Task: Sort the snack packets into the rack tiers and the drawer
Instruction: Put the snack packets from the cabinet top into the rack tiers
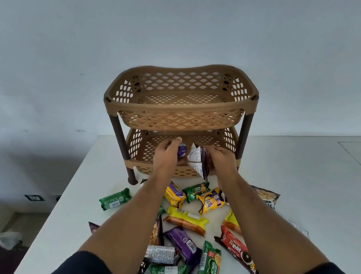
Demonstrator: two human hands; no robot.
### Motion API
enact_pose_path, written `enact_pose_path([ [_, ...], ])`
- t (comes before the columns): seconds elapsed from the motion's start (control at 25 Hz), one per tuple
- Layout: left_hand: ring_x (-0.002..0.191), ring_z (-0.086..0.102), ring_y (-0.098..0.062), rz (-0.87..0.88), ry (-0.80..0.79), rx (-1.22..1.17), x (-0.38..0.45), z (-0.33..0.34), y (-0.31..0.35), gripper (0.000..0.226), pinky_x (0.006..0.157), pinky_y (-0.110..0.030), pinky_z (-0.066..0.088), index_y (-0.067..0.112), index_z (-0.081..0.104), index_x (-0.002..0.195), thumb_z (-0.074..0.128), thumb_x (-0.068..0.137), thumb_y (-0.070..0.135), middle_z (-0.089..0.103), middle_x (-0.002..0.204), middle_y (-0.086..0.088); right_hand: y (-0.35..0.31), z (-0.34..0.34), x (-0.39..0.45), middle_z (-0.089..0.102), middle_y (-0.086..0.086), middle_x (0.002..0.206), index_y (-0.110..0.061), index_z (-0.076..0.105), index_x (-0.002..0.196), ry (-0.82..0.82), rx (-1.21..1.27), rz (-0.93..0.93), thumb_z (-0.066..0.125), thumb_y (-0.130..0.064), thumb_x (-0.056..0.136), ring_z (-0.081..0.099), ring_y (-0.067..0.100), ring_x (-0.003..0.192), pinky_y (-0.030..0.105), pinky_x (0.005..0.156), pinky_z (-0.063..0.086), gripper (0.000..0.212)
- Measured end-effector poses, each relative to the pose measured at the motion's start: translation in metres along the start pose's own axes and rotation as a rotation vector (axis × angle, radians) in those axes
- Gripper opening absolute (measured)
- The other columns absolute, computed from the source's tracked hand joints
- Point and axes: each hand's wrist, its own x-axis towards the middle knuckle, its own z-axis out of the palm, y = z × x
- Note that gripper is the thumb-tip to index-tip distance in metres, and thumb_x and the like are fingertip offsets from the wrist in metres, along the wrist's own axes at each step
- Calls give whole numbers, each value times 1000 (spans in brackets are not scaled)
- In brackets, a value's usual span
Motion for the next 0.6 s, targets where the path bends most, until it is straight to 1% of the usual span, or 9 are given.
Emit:
enact_pose_path([
  [0.04,98,69,-27,-19,0,2,7,3,0,63,76,-39,64,9,60,132,74,78,38,62,122,-17,-1,2,4,77,-6,71,-20,76,78,9,65,19,74,-26,86,74,11,64,27,55,59,10],
  [0.12,101,67,-29,-53,14,72,23,8,-4,42,76,-39,64,15,68,115,76,79,34,61,118,-13,-1,4,14,79,-1,79,-19,75,82,49,158,66,74,-28,82,76,17,73,32,63,63,9],
  [0.2,100,65,-27,-70,34,159,36,13,-9,16,69,-33,63,22,69,90,77,80,31,60,109,-9,-4,7,24,79,-2,78,-18,73,89,82,226,97,71,-29,80,76,17,73,29,60,61,14],
  [0.24,98,64,-26,-83,38,191,43,15,-11,13,66,-31,62,24,67,84,78,80,29,59,105,-6,-5,9,29,78,-2,77,-18,72,91,99,251,104,69,-29,79,75,17,73,28,59,59,17],
  [0.28,95,64,-24,-96,34,214,48,17,-12,14,65,-30,61,24,66,82,78,81,29,58,101,-4,-7,11,34,78,-1,81,-18,70,92,118,260,111,68,-29,78,74,18,77,30,62,60,17],
  [0.36,90,65,-21,-104,17,286,54,23,-11,14,70,-34,63,26,65,80,76,81,34,59,96,-2,-10,13,44,72,2,94,-20,66,92,159,246,130,68,-28,81,68,19,85,37,77,61,14],
  [0.44,82,67,-18,-57,-5,417,56,26,-11,15,79,-41,64,30,66,76,69,80,43,64,87,3,-13,12,53,69,7,103,-14,66,107,171,212,179,67,-26,87,65,21,90,42,89,60,23],
  [0.48,77,67,-16,-21,-17,491,55,27,-11,18,80,-42,64,31,65,73,63,81,47,65,82,5,-13,12,57,68,10,107,-10,65,116,168,189,220,66,-24,90,65,23,93,43,92,59,30],
  [0.6,68,66,-14,47,-30,665,51,28,-11,24,69,-33,59,31,65,77,52,89,48,66,78,7,-17,8,56,64,17,115,-4,61,126,150,180,282,63,-19,94,62,23,93,42,97,57,35],
])
